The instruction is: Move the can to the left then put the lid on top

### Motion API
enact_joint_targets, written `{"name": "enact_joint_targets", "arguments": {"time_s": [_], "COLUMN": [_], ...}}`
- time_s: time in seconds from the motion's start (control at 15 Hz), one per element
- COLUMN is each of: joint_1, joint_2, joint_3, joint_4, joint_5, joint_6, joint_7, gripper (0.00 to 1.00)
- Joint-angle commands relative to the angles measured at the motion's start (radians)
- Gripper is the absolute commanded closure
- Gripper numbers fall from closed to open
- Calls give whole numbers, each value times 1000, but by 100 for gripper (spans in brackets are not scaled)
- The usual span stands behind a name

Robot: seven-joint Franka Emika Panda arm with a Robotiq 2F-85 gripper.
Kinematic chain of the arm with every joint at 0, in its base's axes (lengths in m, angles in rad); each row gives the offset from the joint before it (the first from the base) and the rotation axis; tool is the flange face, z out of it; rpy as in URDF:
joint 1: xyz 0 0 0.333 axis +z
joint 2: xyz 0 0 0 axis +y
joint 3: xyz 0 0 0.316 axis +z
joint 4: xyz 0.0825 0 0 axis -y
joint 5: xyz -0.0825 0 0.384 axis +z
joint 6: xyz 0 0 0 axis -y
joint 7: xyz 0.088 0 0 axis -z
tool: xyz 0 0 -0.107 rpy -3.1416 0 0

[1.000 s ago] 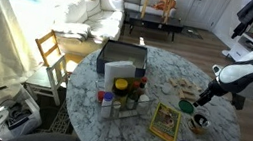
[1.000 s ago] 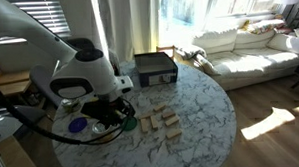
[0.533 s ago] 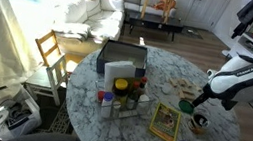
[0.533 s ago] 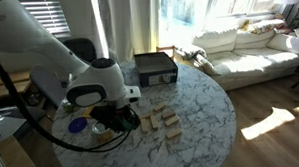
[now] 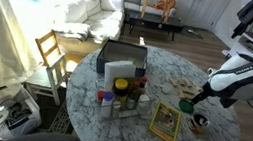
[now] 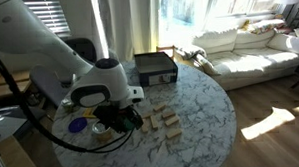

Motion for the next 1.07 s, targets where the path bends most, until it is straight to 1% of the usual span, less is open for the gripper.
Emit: {"name": "enact_joint_targets", "arguments": {"time_s": [0.0,0.07,0.13,0.2,0.27,0.33,0.4,0.53,0.87,0.93,1.0], "joint_1": [-31,-28,-27,-23,-24,-26,-29,-32,-43,-47,-47], "joint_2": [46,57,69,81,91,99,104,111,111,113,114], "joint_3": [22,19,17,13,15,17,25,31,50,54,53], "joint_4": [41,49,55,60,63,65,66,69,76,80,82], "joint_5": [-44,-56,-70,-86,-96,-105,-112,-124,-126,-124,-127], "joint_6": [-8,-6,-8,-6,-4,0,-2,-4,-12,-16,-16], "joint_7": [52,66,73,87,95,101,99,102,93,90,92], "gripper": [14,24,27,26,31,28,48,56,95,99,100]}}
